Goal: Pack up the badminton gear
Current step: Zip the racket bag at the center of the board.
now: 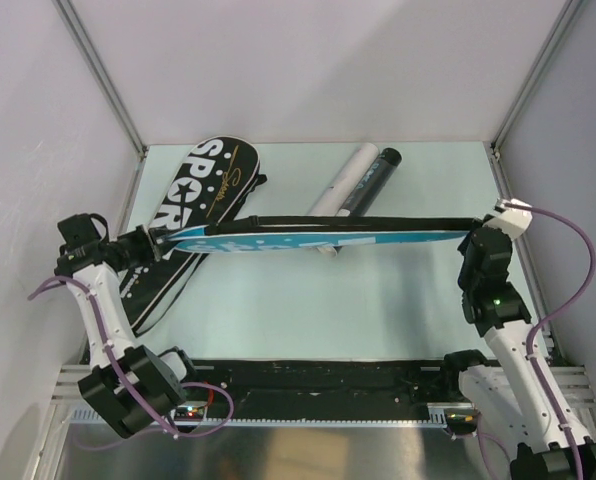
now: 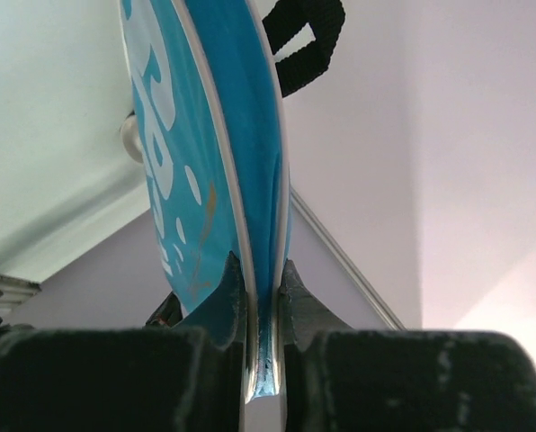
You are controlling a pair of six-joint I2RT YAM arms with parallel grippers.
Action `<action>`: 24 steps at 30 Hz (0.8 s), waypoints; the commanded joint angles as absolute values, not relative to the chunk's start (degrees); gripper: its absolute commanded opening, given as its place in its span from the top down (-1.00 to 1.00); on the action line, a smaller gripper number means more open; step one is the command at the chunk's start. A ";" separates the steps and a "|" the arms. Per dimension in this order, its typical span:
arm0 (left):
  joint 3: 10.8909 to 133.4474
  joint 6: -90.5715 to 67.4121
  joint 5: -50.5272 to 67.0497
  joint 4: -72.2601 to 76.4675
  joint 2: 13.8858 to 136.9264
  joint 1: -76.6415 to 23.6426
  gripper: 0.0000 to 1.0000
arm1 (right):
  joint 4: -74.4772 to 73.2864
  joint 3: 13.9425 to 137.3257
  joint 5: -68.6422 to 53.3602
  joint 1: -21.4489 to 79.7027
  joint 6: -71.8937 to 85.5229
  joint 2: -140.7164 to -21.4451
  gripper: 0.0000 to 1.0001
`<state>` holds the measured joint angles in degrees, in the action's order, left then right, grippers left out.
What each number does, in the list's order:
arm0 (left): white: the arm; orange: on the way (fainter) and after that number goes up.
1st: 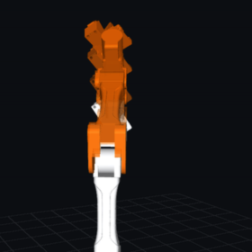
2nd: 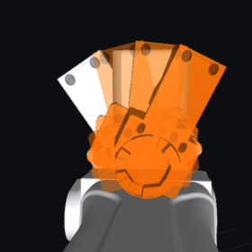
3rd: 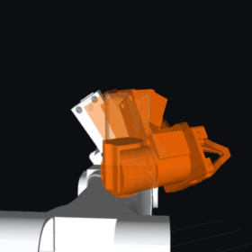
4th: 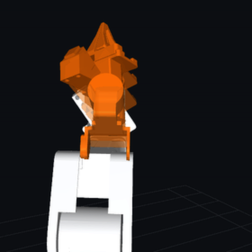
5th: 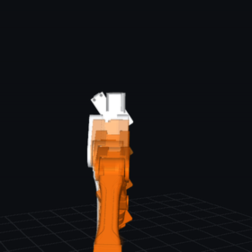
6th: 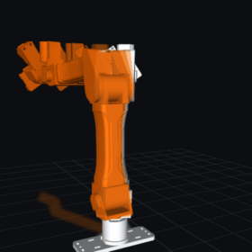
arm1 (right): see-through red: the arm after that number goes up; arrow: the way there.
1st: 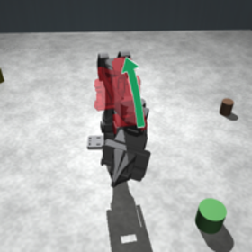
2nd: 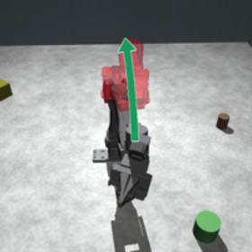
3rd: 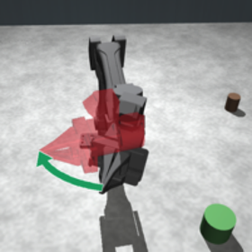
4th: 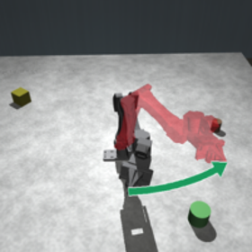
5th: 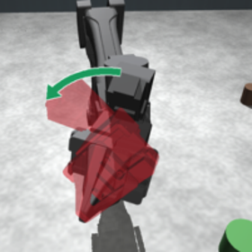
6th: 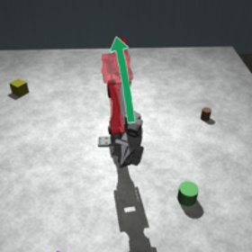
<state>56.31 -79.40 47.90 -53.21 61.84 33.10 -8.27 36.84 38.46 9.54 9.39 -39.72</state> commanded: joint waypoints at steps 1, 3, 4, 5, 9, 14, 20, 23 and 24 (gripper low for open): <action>61.40 -80.09 36.27 -43.06 61.74 39.33 1.00 | -17.94 39.41 37.65 3.78 16.17 -37.55 1.00; 61.12 -79.00 35.61 -43.13 61.07 38.90 0.99 | -20.17 39.63 33.21 3.96 18.87 -36.19 1.00; 60.71 -78.39 35.47 -43.14 60.68 38.52 0.99 | -21.47 39.76 32.69 3.96 20.77 -35.32 1.00; 60.28 -78.04 35.14 -43.15 60.31 38.20 1.00 | -22.99 39.79 32.38 3.69 22.12 -34.54 1.00; 58.08 -75.98 30.47 -43.04 57.27 32.69 0.99 | -26.58 39.77 31.28 1.40 25.50 -30.67 1.00; 49.89 -73.24 24.97 -43.13 51.46 25.63 1.00 | -25.37 39.39 31.17 -2.54 25.07 -29.94 1.00; 41.80 -69.62 19.52 -43.01 40.93 24.39 0.97 | -21.47 37.85 22.01 -11.36 24.03 -34.46 0.91; 38.29 -67.24 18.28 -43.03 38.54 23.80 0.86 | -19.94 36.92 18.17 -15.88 24.80 -36.32 0.90; 36.90 -66.40 18.33 -43.00 38.25 23.68 0.81 | -19.02 36.35 17.34 -17.39 25.06 -36.53 0.89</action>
<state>39.35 -74.30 30.04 -50.06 40.47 23.29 -27.57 36.53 15.84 -11.03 24.80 -35.83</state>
